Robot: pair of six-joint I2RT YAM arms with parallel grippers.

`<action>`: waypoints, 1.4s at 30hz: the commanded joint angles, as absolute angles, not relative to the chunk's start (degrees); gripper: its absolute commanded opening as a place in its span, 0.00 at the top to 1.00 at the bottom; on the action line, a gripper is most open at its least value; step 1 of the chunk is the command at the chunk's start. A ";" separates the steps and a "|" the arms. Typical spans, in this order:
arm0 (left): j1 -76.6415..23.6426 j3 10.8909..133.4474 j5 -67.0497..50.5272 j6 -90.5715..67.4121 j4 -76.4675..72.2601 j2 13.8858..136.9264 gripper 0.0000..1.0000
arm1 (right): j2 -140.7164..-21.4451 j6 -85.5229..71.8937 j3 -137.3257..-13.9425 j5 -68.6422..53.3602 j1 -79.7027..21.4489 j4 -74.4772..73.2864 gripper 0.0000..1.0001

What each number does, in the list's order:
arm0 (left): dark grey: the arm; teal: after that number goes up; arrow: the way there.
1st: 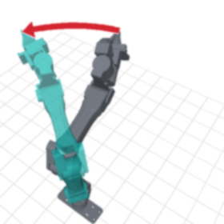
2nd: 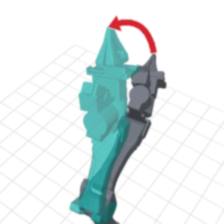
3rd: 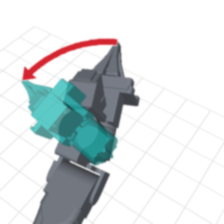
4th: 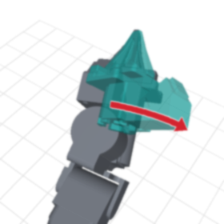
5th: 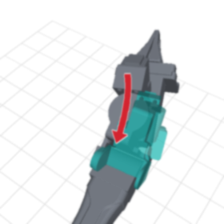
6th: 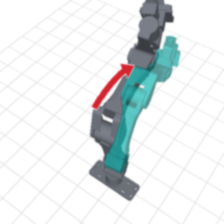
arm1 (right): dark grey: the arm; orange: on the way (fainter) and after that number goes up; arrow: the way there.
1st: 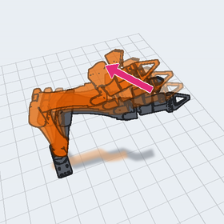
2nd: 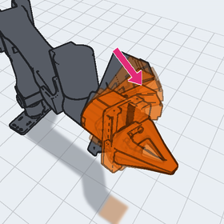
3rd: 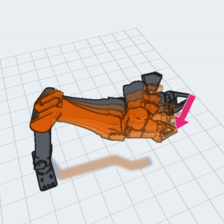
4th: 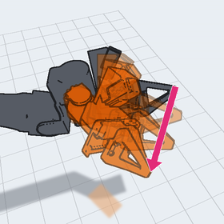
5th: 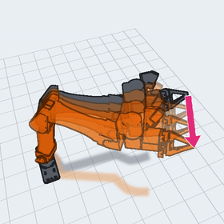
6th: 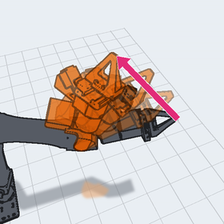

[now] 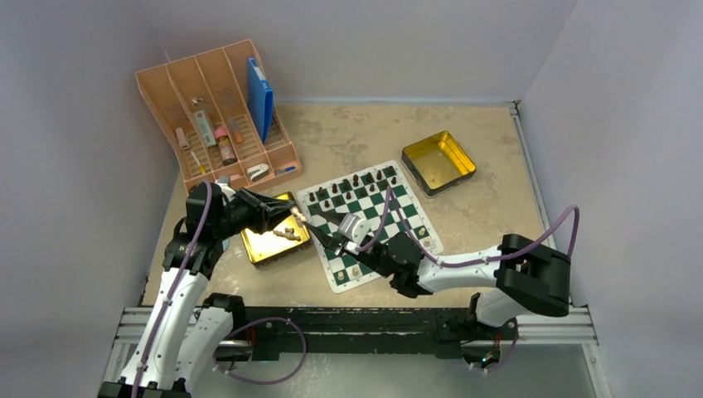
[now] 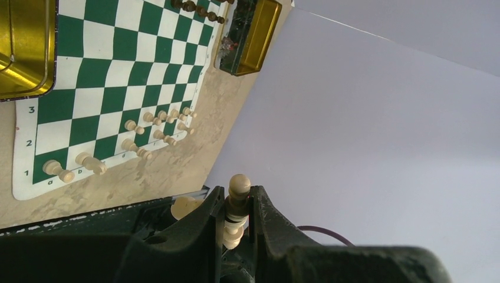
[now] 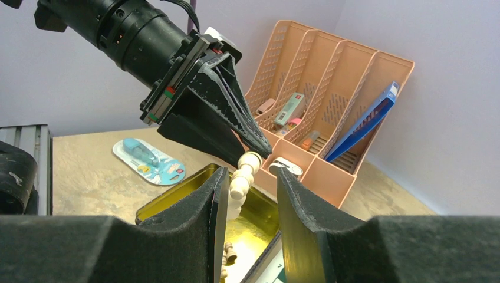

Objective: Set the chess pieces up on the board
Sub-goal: Pick up the chess piece from the storage box, then place the chess piece on the chessboard.

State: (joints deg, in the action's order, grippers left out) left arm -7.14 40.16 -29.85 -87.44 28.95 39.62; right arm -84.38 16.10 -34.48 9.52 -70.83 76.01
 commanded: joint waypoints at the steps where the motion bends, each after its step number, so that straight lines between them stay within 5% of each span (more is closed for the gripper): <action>1: -6.77 42.63 -30.48 -92.75 33.32 38.86 1.00 | -85.01 15.87 -34.86 9.01 -71.47 81.39 0.62; 10: -6.77 42.54 -31.58 -92.97 31.44 39.66 1.00 | -87.21 15.86 -36.97 8.86 -71.80 79.50 0.64; 17: -6.77 42.04 -32.08 -93.45 30.89 39.40 1.00 | -87.76 14.77 -37.20 8.80 -71.81 79.87 0.75; 31: -6.77 41.40 -32.96 -93.99 29.35 39.97 1.00 | -88.24 12.67 -37.10 10.60 -71.80 83.35 0.67; 42: -6.77 40.72 -32.71 -94.05 28.81 39.88 1.00 | -87.09 11.71 -36.94 12.73 -71.98 83.69 0.91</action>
